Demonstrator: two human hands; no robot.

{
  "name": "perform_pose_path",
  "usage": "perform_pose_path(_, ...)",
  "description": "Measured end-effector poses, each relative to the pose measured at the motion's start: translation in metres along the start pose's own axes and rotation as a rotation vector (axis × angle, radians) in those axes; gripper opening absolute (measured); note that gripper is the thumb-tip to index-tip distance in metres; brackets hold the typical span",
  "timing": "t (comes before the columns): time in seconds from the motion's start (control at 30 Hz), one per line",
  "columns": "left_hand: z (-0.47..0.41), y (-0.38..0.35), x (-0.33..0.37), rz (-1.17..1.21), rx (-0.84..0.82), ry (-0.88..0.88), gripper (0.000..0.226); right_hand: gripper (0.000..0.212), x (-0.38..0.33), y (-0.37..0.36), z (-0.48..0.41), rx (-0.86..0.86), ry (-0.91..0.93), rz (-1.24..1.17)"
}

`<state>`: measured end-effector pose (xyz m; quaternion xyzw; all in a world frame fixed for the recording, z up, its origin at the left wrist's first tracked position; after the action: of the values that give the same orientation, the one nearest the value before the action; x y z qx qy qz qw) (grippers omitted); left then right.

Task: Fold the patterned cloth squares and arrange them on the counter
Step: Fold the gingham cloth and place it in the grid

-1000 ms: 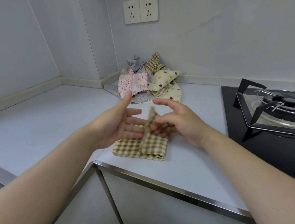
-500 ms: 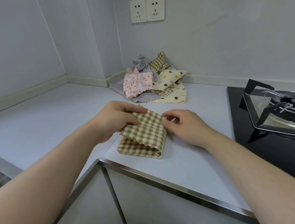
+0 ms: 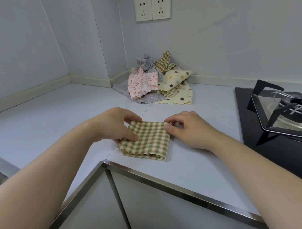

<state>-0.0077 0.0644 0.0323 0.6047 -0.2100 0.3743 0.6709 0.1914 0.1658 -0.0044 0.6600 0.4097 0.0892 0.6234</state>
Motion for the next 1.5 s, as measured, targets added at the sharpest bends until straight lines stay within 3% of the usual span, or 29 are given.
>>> perform_pose_path(0.1,-0.003,0.002,-0.002,-0.089,0.027,-0.008,0.073,0.042,-0.001,0.000,0.001,-0.005,0.011,0.021)
perform_pose_path(0.27,-0.014,-0.003,-0.006,-0.250,0.274,-0.072,0.038,0.049,-0.005,0.001,0.002,0.002,0.007,-0.053)
perform_pose_path(0.4,-0.020,-0.019,-0.009,-0.369,0.233,-0.179,0.031,0.024,-0.007,0.003,0.003,0.022,0.012,-0.195)
perform_pose_path(0.53,-0.020,-0.020,-0.007,-0.253,0.226,-0.193,0.011,0.004,-0.010,0.007,0.006,0.009,0.022,-0.289)
perform_pose_path(0.6,-0.018,-0.018,-0.004,-0.155,0.226,-0.187,0.009,0.006,-0.010,0.008,0.006,0.000,0.004,-0.341)
perform_pose_path(0.77,-0.006,0.003,0.009,0.352,0.236,-0.249,0.017,0.005,-0.015,0.014,0.007,-0.017,-0.010,-0.560)
perform_pose_path(0.87,0.001,0.014,0.022,0.334,0.251,-0.327,0.023,0.007,-0.020,0.015,0.010,-0.028,0.051,-0.581)
perform_pose_path(0.97,0.005,0.019,0.027,0.306,0.219,-0.298,0.023,0.006,-0.024,0.018,0.012,-0.069,0.062,-0.689)
perform_pose_path(1.17,0.011,0.021,0.031,0.468,0.160,-0.266,0.020,0.006,-0.031,0.025,0.017,-0.206,0.099,-1.008)
perform_pose_path(1.4,0.010,0.023,0.031,0.506,0.171,-0.290,0.016,0.022,-0.031,0.020,0.016,-0.123,0.092,-0.708)
perform_pose_path(1.5,0.010,0.029,0.032,0.466,0.254,-0.347,0.019,0.039,-0.031,0.025,0.016,-0.050,0.107,-0.674)
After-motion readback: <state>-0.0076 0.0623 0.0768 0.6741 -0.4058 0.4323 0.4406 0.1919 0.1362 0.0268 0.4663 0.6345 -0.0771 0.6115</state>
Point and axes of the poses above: each hand's wrist, its own z-axis away from the middle knuckle, its own y-axis out of the back of the hand, x = y × z, the point moved 6 cm from there along -z, towards the middle knuckle, and after that the axes turned 8 degrees about z, right-handed, at the moved point
